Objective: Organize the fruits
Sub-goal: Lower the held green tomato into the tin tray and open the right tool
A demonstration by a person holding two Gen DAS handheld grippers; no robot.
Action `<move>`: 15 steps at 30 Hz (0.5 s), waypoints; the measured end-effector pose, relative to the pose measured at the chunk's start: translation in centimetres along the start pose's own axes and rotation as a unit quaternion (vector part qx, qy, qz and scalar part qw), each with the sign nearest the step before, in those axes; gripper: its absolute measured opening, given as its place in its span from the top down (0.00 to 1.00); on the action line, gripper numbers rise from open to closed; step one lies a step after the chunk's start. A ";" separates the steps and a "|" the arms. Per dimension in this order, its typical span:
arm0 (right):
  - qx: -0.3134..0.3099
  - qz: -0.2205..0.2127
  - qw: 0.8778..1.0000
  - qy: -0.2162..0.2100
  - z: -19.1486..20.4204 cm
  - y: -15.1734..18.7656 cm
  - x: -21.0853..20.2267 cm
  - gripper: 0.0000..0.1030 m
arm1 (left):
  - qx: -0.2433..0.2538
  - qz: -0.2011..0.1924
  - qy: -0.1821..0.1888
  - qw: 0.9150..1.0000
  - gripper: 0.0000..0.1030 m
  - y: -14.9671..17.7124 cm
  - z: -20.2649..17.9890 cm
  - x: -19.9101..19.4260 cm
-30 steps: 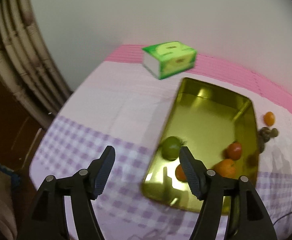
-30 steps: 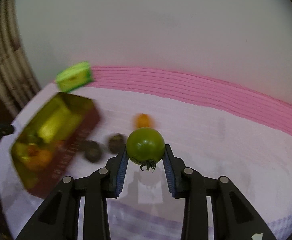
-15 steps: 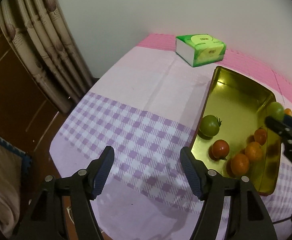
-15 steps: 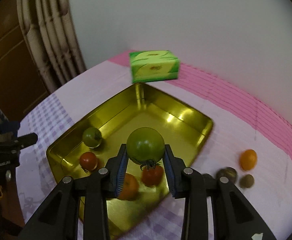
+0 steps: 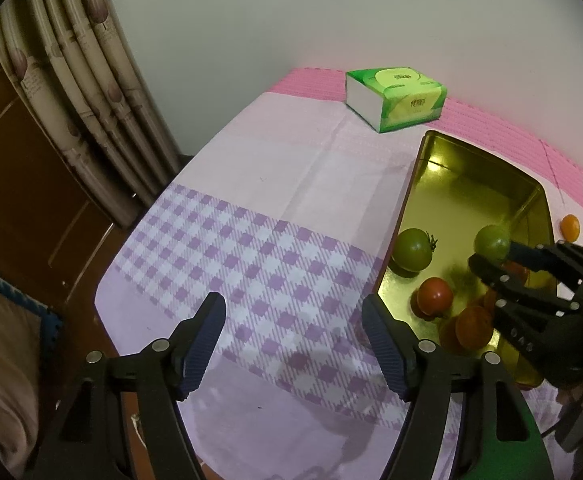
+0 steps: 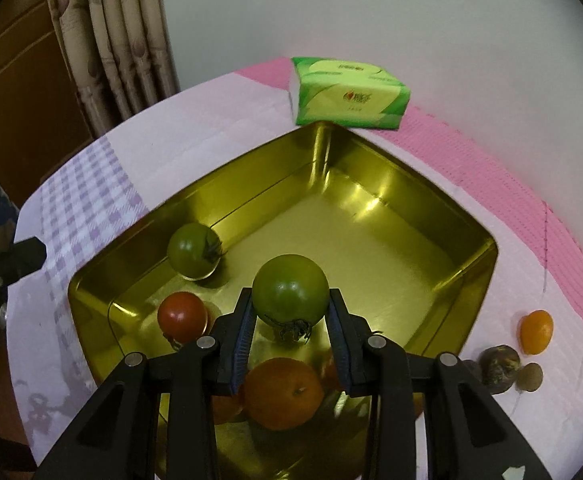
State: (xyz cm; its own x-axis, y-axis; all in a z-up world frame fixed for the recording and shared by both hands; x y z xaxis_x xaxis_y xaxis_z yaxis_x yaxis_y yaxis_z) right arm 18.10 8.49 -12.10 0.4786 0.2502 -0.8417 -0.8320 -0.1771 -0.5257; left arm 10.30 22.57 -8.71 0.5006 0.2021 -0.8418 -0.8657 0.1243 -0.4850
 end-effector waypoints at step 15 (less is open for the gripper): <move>0.023 -0.026 0.999 -0.026 -0.2 -0.6 -2.6 0.58 | -0.005 0.009 0.004 1.000 0.31 0.4 -0.1 0.6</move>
State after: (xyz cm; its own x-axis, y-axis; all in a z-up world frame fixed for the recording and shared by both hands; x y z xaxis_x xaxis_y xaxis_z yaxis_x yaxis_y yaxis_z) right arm 17.38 7.74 -9.58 0.5075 0.3081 -0.8047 -0.8184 -0.1196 -0.5620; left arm 10.25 22.58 -9.40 0.4846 0.1968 -0.8523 -0.8747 0.1108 -0.4717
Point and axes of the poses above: each gripper's, at about its wrist camera, not at the fingertips, and x roughly the way its jaws point, z to its left, y to its underside, the point moved 10 cm from there along x, roughly the way its jaws point, and after that the axes turned 15 degrees about x, right-handed, at the moved point
